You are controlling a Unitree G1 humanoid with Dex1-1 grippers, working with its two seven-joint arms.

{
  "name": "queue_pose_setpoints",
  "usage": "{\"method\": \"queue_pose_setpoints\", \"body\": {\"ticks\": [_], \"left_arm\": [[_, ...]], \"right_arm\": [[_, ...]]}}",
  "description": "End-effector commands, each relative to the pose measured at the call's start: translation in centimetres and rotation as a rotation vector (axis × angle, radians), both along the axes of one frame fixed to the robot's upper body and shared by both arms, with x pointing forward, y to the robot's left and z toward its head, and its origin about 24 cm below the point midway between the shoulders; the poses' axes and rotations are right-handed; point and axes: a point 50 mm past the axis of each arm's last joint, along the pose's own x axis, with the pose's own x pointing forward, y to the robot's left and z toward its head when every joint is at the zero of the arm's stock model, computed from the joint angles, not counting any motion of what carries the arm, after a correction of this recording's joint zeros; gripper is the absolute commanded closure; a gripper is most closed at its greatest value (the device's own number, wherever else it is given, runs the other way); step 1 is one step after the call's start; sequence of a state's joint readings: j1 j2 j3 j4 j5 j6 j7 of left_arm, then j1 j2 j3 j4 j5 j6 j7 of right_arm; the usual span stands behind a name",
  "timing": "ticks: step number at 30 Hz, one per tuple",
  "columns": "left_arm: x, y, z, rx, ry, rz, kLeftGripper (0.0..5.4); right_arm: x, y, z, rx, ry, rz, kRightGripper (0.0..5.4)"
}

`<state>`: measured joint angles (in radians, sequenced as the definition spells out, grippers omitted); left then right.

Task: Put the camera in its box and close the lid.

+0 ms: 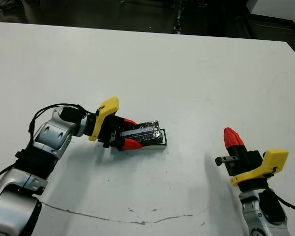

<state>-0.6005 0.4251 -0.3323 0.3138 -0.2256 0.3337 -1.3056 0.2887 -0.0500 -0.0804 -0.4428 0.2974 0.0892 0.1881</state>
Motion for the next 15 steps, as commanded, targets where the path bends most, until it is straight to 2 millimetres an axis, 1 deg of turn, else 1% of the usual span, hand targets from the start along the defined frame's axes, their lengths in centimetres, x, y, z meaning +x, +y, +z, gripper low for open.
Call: {"method": "queue_pose_setpoints", "body": {"ticks": [1,8,15], "left_arm": [[-1.5,-2.0,-2.4,-0.009,0.115,-0.083,2.25],[-1.5,-2.8,-2.4,-0.034,0.103,-0.098,2.25],[-1.6,-3.9,-3.0,-0.021,0.112,-0.08,2.25]], "right_arm": [[-0.3,-0.5,-0.2,-0.017,0.013,-0.014,5.4],[-0.3,-0.5,-0.2,-0.012,0.018,-0.012,5.4],[-0.4,-0.5,-0.3,-0.005,0.018,-0.009,5.4]]}}
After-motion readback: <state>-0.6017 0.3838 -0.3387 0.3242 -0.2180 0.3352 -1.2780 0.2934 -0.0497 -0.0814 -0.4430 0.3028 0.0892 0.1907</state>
